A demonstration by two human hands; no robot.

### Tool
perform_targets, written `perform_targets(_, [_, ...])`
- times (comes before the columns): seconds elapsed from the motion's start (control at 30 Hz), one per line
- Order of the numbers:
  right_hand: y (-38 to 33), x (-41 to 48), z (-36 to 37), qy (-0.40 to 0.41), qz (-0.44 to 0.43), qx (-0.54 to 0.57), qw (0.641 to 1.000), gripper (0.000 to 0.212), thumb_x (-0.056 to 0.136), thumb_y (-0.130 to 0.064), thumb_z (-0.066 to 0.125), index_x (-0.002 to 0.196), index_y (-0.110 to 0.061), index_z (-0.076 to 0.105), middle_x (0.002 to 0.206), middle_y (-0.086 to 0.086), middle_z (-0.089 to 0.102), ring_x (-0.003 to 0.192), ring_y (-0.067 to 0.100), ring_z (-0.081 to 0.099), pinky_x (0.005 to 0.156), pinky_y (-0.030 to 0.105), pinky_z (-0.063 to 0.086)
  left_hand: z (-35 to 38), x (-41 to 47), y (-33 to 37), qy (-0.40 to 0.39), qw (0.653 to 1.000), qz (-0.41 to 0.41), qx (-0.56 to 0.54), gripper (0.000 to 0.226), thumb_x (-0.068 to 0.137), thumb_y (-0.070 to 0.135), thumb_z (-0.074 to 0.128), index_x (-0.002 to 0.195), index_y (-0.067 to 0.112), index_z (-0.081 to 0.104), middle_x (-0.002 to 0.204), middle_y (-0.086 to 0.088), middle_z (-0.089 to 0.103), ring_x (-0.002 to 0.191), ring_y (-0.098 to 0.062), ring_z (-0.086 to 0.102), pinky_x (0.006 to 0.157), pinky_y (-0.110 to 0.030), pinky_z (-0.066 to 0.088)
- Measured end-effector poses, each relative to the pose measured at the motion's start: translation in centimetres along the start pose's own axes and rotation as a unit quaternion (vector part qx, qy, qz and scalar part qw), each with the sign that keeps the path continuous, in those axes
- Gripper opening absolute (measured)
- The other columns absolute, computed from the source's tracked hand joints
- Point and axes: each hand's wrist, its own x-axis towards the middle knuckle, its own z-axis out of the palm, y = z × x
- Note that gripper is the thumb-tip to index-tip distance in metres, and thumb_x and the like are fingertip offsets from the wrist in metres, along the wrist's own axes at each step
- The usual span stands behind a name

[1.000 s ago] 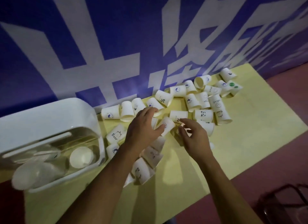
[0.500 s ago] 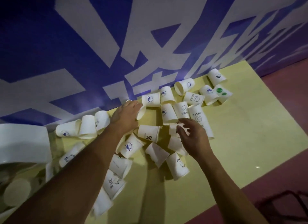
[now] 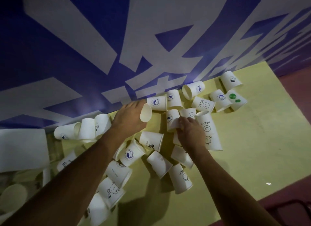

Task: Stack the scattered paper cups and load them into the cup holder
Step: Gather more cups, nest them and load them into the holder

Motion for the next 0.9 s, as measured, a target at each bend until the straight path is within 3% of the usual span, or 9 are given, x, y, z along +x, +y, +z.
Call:
perform_targets(0.13, [-0.5,0.4,0.1,0.036,-0.009,0.018,0.999,0.03,0.101,-0.028,0.057,0.129,-0.018,0.061,0.105,0.009,0.072,0.096,0.031,0.065,0.076,0.041,0.055,-1.9,-4.0,1.0,0.094,0.954,-0.114,-0.263,0.083,0.074,0.046,0.09,0.138,0.035,0.037,0.132,0.012,0.053,0.114,-0.01,0.053,0.088,-0.029,0.049])
perform_targets(0.27, [-1.6,0.6,-0.4,-0.003,-0.029,0.085,0.996,0.048,0.101,-0.026,0.057,0.149,-0.031,0.049,0.104,0.008,0.075,0.091,0.029,0.07,0.077,0.044,0.059,-2.0,-8.8,0.8,0.14,0.912,-0.139,-0.36,0.078,0.072,0.042,0.091,0.131,0.042,0.04,0.129,0.019,0.054,0.115,-0.006,0.053,0.089,-0.021,0.044])
perform_targets(0.37, [-2.6,0.7,0.0,-0.033,-0.032,0.128,0.991,0.04,0.103,-0.03,0.056,0.144,-0.032,0.057,0.11,0.008,0.075,0.094,0.026,0.072,0.081,0.044,0.06,-1.5,-12.0,0.2,0.148,0.903,-0.144,-0.376,0.075,0.073,0.044,0.089,0.131,0.041,0.041,0.128,0.023,0.054,0.116,0.0,0.053,0.089,-0.013,0.041])
perform_targets(0.43, [-3.3,0.7,0.2,-0.059,-0.039,0.116,0.991,0.046,0.103,-0.04,0.055,0.147,-0.029,0.052,0.12,0.009,0.07,0.103,0.027,0.07,0.086,0.045,0.059,-1.6,-13.8,-0.3,0.159,0.899,-0.145,-0.381,0.073,0.075,0.043,0.087,0.131,0.041,0.041,0.127,0.029,0.052,0.117,0.005,0.052,0.088,-0.009,0.04])
perform_targets(0.53, [-4.5,0.0,0.2,-0.119,-0.06,0.114,0.984,0.087,0.086,-0.063,0.067,0.158,-0.028,0.034,0.143,0.006,0.053,0.12,0.027,0.059,0.095,0.046,0.055,-2.0,-16.4,-1.5,0.184,0.893,-0.146,-0.384,0.072,0.076,0.035,0.088,0.131,0.039,0.043,0.127,0.031,0.052,0.119,0.005,0.052,0.089,-0.003,0.038])
perform_targets(0.6, [-5.2,-0.7,0.6,-0.137,-0.066,0.103,0.983,0.104,0.076,-0.068,0.075,0.16,-0.031,0.027,0.152,0.002,0.044,0.13,0.025,0.052,0.099,0.047,0.054,-2.3,-17.8,-2.5,0.191,0.889,-0.165,-0.382,0.074,0.075,0.032,0.089,0.133,0.037,0.044,0.128,0.027,0.053,0.12,0.001,0.053,0.092,-0.012,0.042])
perform_targets(0.77, [-7.2,-1.5,1.9,-0.042,-0.061,0.083,0.994,0.083,0.082,-0.053,0.079,0.152,-0.029,0.04,0.143,0.0,0.056,0.122,0.027,0.059,0.09,0.047,0.058,-3.3,-21.3,-5.2,0.214,0.872,-0.196,-0.395,0.076,0.072,0.035,0.091,0.132,0.04,0.045,0.127,0.025,0.055,0.118,-0.002,0.054,0.091,-0.029,0.049])
perform_targets(0.9, [-9.6,-3.3,1.0,0.044,-0.108,0.1,0.988,0.079,0.079,-0.053,0.081,0.142,-0.016,0.05,0.13,0.008,0.062,0.114,0.03,0.06,0.086,0.045,0.056,-4.2,-24.8,-7.5,0.242,0.859,-0.205,-0.402,0.077,0.07,0.039,0.092,0.132,0.041,0.046,0.128,0.026,0.054,0.119,0.0,0.054,0.092,-0.027,0.05])
